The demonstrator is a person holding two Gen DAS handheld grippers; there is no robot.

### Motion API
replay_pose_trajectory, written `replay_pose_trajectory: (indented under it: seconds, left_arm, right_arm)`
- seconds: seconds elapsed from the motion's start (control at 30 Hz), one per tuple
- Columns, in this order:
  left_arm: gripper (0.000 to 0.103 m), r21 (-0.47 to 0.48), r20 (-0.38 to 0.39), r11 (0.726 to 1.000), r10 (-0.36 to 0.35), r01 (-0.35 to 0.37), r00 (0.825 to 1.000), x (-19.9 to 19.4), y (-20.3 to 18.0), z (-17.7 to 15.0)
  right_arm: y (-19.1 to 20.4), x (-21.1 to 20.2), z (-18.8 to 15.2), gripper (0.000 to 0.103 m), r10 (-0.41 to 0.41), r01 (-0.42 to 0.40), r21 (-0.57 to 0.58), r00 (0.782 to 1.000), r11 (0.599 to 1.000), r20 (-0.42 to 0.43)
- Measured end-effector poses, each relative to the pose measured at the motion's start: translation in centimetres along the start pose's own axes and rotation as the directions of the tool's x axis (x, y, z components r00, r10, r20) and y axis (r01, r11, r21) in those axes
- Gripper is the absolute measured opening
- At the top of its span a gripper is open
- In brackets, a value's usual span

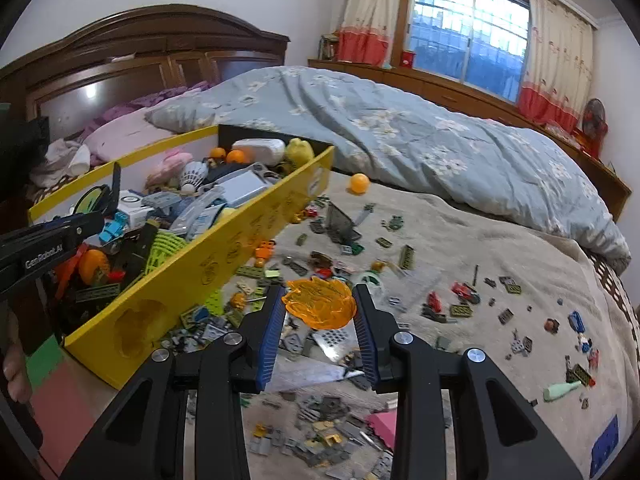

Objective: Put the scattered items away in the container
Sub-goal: 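Lower the olive brick into the box and open the left tool while the right releases the orange piece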

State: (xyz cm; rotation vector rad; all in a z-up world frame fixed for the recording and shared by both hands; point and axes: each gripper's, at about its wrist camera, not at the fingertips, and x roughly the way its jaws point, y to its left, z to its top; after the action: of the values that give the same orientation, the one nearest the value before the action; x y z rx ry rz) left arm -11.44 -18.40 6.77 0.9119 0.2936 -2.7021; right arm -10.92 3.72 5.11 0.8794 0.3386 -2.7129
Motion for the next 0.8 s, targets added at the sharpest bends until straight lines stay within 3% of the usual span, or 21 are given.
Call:
replay_pose_trajectory:
  seconds: [0.27, 0.47, 0.67, 0.8]
  left_arm:
    - [0.023, -0.028, -0.009, 0.999, 0.041, -0.041, 0.999, 1.8, 2.5, -0.1]
    - [0.023, -0.057, -0.017, 0.997, 0.041, -0.042, 0.999, 2.9, 3.9, -0.1]
    - [0.023, -0.079, 0.003, 0.996, 0.036, -0.036, 0.999, 3.4, 4.6, 0.0]
    - [0.025, -0.057, -0.014, 0.998, 0.031, -0.032, 0.999, 4.1, 4.3, 0.0]
  right_arm:
    - [2.1, 1.0, 0.6, 0.035, 0.02, -0.019, -0.042, 1.0, 0.999, 0.001]
    - [3.3, 1.9, 1.2, 0.035, 0.079, -0.079, -0.04, 0.997, 0.996, 0.009]
    - [4.3, 1.6, 1.9, 0.035, 0.166, -0.165, -0.025, 0.984, 0.986, 0.06]
    - [5.6, 1.2, 2.1, 0.035, 0.256, -0.252, -0.051, 0.963, 0.966, 0.082]
